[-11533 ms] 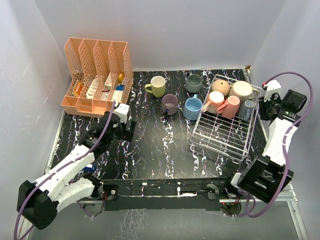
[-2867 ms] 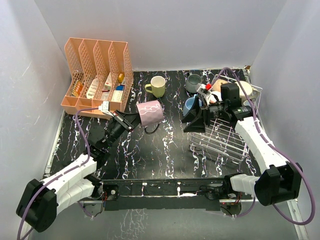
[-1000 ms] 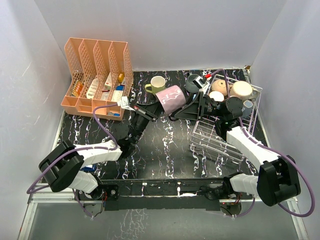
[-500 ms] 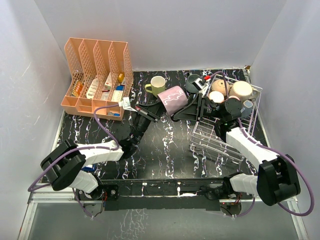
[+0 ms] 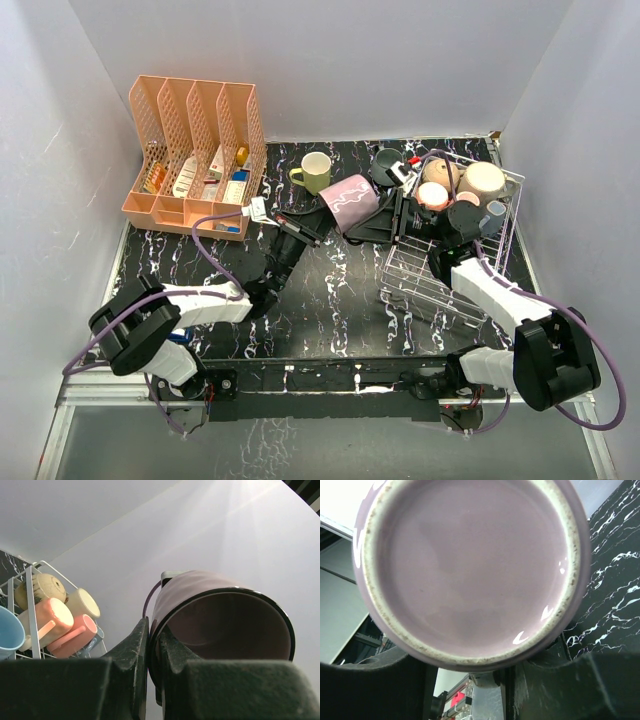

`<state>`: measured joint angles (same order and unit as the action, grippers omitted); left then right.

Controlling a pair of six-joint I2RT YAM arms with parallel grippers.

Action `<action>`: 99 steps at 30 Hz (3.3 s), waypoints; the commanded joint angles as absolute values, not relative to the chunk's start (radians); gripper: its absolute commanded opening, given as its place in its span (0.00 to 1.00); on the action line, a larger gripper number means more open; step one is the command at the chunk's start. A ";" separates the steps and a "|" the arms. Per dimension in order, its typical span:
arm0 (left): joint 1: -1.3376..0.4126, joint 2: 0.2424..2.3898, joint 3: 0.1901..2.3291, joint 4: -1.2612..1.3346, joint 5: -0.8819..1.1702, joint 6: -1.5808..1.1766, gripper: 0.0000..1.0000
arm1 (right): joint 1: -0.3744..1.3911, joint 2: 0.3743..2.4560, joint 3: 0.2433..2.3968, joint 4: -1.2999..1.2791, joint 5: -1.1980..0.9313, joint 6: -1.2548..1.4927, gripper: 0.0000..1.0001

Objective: Load the cups into the dish rack
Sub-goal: Turn the cup upside down in the dish rack.

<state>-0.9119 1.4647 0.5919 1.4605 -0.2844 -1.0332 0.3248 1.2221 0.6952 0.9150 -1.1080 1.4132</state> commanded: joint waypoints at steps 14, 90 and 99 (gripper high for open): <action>-0.947 1.482 0.611 1.715 -0.285 -1.014 0.03 | 0.319 1.186 0.676 0.982 -1.051 1.387 0.08; -0.331 0.867 0.698 -0.195 0.079 -0.112 0.97 | -0.315 1.107 1.061 -0.666 -0.891 -0.373 0.08; -0.330 0.845 0.691 -0.206 0.044 -0.109 0.97 | -0.314 1.080 0.940 -0.684 -0.795 -0.456 0.08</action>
<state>-0.3355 0.8753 0.6971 -0.2161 0.0654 -0.1230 -0.3138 1.1175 0.9562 -0.7273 -0.8238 -0.3805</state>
